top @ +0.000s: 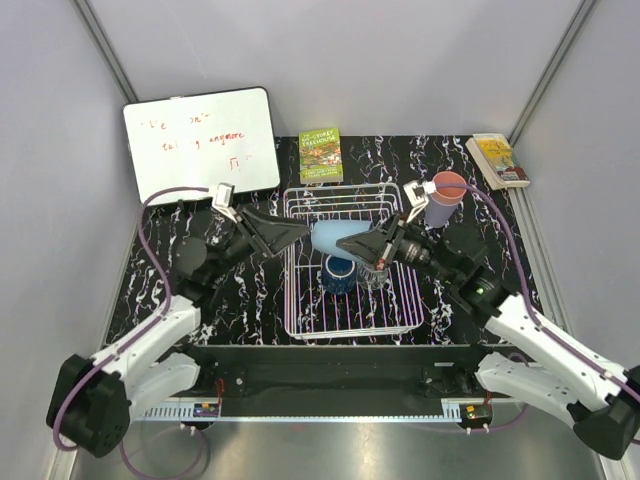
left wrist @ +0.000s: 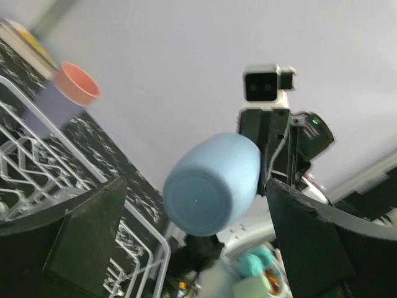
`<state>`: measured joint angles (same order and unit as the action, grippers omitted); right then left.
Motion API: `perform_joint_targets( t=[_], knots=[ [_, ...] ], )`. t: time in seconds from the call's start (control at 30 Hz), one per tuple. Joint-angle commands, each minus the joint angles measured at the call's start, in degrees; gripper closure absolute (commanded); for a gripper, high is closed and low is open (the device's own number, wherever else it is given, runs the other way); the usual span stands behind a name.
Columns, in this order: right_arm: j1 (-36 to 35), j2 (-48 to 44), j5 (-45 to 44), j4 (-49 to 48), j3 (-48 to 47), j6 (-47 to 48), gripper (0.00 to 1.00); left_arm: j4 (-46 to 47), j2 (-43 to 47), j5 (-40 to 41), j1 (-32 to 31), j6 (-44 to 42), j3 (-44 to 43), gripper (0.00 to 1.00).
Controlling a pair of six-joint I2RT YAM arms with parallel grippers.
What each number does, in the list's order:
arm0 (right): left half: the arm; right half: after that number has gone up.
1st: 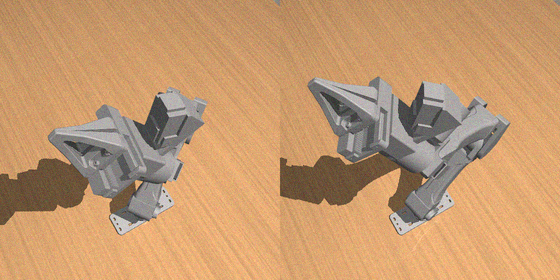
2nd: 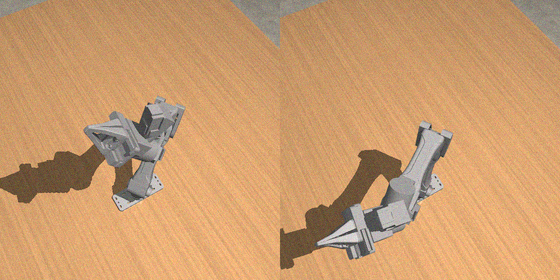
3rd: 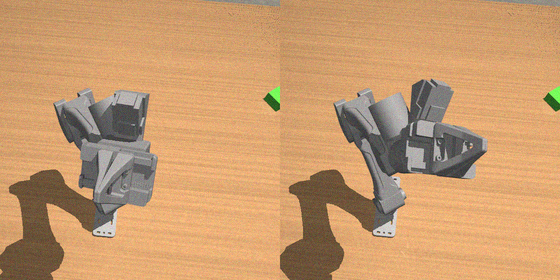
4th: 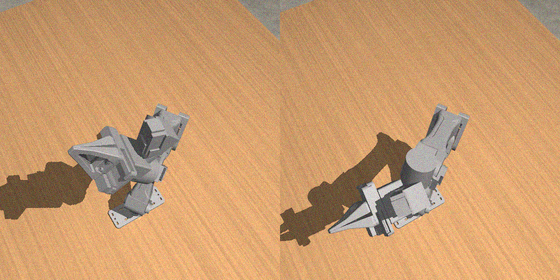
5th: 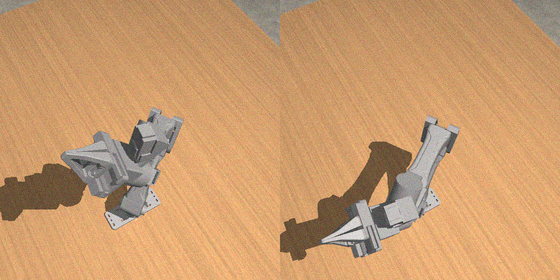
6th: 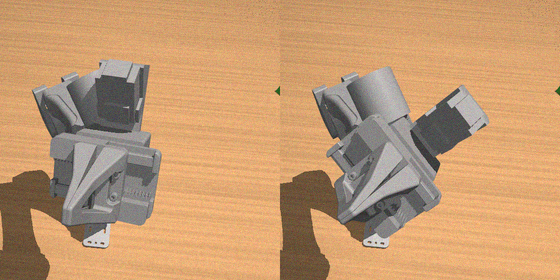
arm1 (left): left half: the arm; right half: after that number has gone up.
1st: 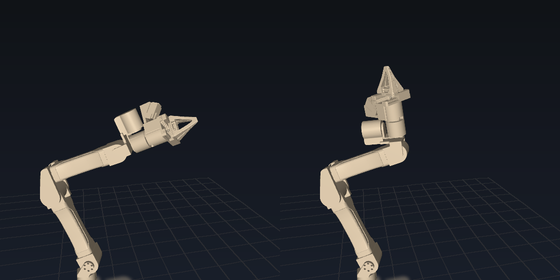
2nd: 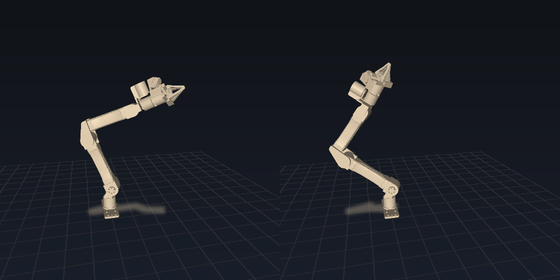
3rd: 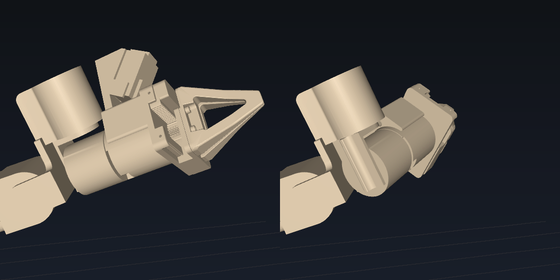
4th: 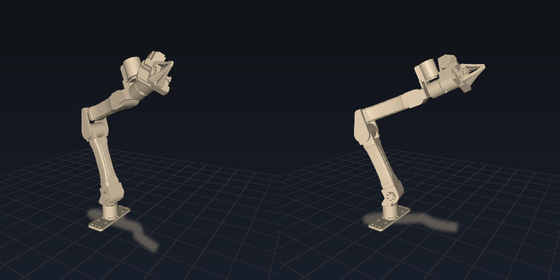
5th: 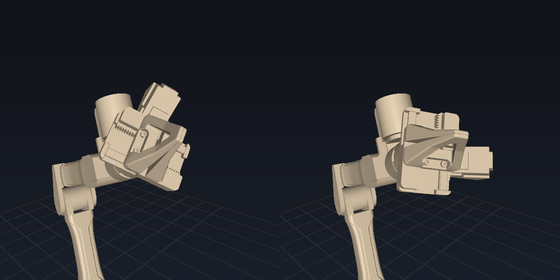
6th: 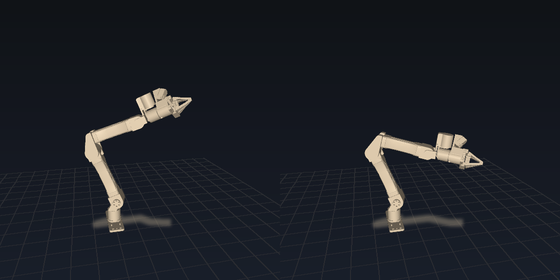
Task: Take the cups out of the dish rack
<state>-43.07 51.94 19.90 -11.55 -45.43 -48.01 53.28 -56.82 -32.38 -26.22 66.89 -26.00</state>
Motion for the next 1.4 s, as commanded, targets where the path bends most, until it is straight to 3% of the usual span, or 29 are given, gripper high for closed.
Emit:
perform_joint_targets(
  t=[0.0,0.23,0.43,0.6,0.93,1.17,1.37],
  knots=[
    [-0.1,-5.3,-9.2,11.1,-4.5,7.5,1.0,-22.3,7.8,6.1,1.4,-11.8,-7.4,0.01],
    [-0.1,5.0,-19.5,33.0,-20.0,13.1,1.0,-60.1,14.8,31.8,1.6,-22.6,-16.2,0.01],
    [-0.5,24.4,-23.5,47.0,-37.9,14.8,1.0,-79.0,17.3,50.1,1.5,-21.1,-19.5,0.03],
    [-3.3,40.3,-28.0,54.8,-51.9,16.1,1.0,-85.3,20.2,57.8,1.5,-19.6,-18.5,0.05],
    [-11.1,54.8,-29.3,57.8,-70.0,18.3,1.0,-90.6,18.5,59.5,1.5,-19.3,-17.8,0.06],
    [-14.6,66.1,-28.9,62.2,-83.4,20.3,1.0,-91.2,22.0,58.6,1.5,-19.1,-16.2,0.07],
    [-15.7,82.8,-28.2,76.1,-109.6,21.2,1.0,-95.4,26.7,62.5,1.5,-17.4,-15.9,0.1]
  ],
)
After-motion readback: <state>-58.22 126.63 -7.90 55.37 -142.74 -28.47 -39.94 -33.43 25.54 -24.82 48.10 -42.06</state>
